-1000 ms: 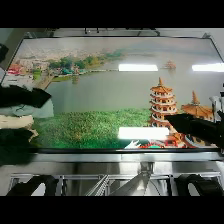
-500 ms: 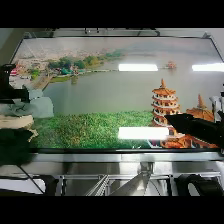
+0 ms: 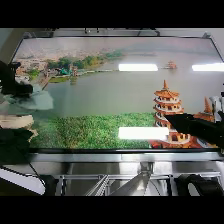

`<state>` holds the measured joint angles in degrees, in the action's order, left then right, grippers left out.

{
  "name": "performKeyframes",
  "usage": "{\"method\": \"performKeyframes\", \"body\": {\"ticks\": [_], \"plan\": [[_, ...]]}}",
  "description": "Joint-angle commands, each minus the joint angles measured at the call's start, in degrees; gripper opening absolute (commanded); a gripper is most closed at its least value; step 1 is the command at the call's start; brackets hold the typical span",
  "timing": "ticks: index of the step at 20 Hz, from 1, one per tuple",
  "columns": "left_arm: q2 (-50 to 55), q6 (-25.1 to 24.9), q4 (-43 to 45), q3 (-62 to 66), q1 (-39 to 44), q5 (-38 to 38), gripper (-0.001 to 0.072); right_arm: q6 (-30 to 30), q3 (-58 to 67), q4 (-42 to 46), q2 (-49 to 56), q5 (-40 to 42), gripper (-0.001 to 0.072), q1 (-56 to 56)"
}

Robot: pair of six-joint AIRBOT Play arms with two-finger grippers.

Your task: Fold the shirts.

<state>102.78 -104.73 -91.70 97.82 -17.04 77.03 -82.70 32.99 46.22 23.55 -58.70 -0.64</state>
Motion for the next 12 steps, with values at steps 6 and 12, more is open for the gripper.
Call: {"method": "performKeyframes", "body": {"ticks": [6,12], "plan": [[-13.2,-7.5,-48.7,14.5,19.9,9.5,0.0022,0.0,0.0,0.0,0.0,0.0,0.0021,0.0],[-16.7,-7.3,-42.1,6.4,39.0,4.4,0.0018,0.0,0.0,0.0,0.0,0.0,0.0021,0.0]]}}
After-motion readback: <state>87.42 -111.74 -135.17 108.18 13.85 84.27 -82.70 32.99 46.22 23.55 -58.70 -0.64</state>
